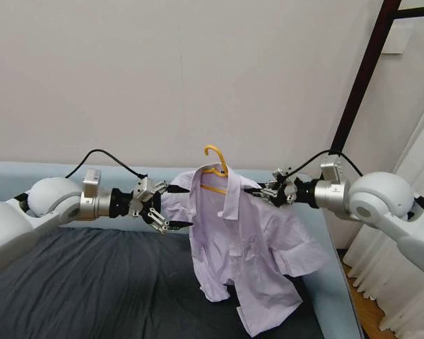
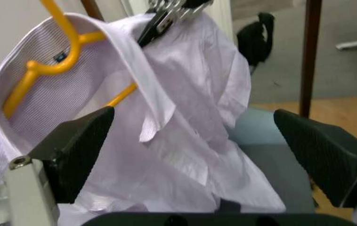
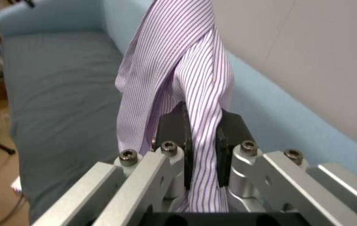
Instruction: Pick up the clothes from the sofa and hang them on the clothes hanger.
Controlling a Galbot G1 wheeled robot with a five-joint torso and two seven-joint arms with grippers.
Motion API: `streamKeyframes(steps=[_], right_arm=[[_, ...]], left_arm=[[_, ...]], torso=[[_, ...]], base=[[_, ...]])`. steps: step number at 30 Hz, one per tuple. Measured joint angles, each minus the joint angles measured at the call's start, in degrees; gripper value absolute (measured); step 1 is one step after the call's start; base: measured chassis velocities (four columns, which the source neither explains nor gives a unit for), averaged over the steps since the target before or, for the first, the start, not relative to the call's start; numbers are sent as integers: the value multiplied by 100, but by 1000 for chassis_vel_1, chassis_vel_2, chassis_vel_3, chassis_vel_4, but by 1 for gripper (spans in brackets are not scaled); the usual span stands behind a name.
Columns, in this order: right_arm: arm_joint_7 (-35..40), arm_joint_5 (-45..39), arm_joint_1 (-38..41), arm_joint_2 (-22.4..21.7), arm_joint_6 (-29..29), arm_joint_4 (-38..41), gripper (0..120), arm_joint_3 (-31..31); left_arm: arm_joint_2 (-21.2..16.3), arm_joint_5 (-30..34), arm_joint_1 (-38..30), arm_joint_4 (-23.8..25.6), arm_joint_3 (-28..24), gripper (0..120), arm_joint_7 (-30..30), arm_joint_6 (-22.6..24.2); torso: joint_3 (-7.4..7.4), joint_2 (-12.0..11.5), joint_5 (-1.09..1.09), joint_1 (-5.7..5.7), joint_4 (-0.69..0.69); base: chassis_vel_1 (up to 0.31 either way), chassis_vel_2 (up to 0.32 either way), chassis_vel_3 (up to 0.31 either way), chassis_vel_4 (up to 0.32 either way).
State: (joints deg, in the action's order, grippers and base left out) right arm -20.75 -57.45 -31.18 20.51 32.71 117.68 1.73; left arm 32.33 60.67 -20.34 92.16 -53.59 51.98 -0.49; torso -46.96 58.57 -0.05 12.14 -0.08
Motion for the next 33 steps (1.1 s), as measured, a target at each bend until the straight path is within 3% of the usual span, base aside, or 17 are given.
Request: streamKeyframes(steps=[6, 9, 12, 15, 16, 18, 20, 21, 22, 23, 26, 27, 28, 30, 33], right_arm=[[-39, 182, 980, 599, -10, -513, 7, -816], [-59, 179, 1786, 959, 2, -808, 7, -1415], [-78, 115, 2085, 1054, 3, -935, 7, -1599], [-58, -208, 2670, 1320, 43, -1270, 7, -1867], [-58, -208, 2670, 1320, 43, -1270, 7, -1867], [5, -453, 3003, 1514, 98, -1558, 7, -1902], [45, -767, 3451, 1592, 130, -1828, 7, -1973], [49, -915, 3638, 1605, 160, -1917, 7, -1988], [49, -915, 3638, 1605, 160, -1917, 7, -1988], [57, -1107, 3816, 1613, 203, -1987, 7, -1998], [196, -1818, 4156, 1494, 332, -2002, 7, -2009], [196, -1818, 4156, 1494, 332, -2002, 7, -2009], [260, -2014, 4178, 1384, 378, -1895, 7, -1983], [325, -2212, 4172, 1219, 434, -1691, 7, -1915], [382, -2317, 4133, 1095, 488, -1514, 7, -1861]], left_arm=[[-416, -146, 739, 243, 652, 100, -74, -6], [-776, -234, 1440, 490, 1458, 100, -164, -10], [-929, -247, 1674, 606, 1762, 100, -237, -37], [-1295, -154, 2429, 1143, 2645, 100, -659, -75], [-1295, -154, 2429, 1143, 2645, 100, -659, -75], [-1477, -16, 3208, 1613, 3571, 100, -1126, -98], [-1620, 83, 3959, 2138, 4268, 100, -2133, -137], [-1620, 133, 4176, 2445, 4374, 100, -3032, -141], [-1620, 133, 4176, 2445, 4374, 100, -3032, -141], [-1524, 260, 4277, 2728, 4411, 100, -4089, -67], [-1031, 602, 4146, 3106, 4377, 100, -6329, 263], [-1031, 602, 4146, 3106, 4377, 100, -6329, 263], [-806, 662, 4014, 3073, 4328, 100, -7061, 399], [-490, 682, 3797, 2899, 4239, 99, -7698, 518], [-177, 679, 3628, 2673, 4185, 99, -7927, 549]], torso=[[-1, 0, 0, 0, 1], [0, 0, -3, 0, 4], [-1, -1, -2, 0, 2], [0, 0, -1, 0, -1], [0, 0, -1, 0, -1], [0, -1, 2, 0, 0], [0, 0, -1, 0, 2], [0, 0, 1, 0, 1], [0, 0, 1, 0, 1], [1, 0, 1, 0, 0], [0, 0, 2, 0, 0], [0, 0, 2, 0, 0], [0, 0, 1, 0, 0], [0, 0, 2, 0, -1], [0, 0, 2, 0, -1]], base=[[0, 0, 0, 0], [0, 0, 0, 0], [0, 0, 0, 0], [0, 0, 0, 0], [0, 0, 0, 0], [0, 0, 0, 0], [0, 0, 0, 0], [0, 0, 0, 0], [0, 0, 0, 0], [0, 0, 0, 0], [0, 0, 0, 0], [0, 0, 0, 0], [0, 0, 0, 0], [0, 0, 0, 0], [0, 0, 0, 0]])
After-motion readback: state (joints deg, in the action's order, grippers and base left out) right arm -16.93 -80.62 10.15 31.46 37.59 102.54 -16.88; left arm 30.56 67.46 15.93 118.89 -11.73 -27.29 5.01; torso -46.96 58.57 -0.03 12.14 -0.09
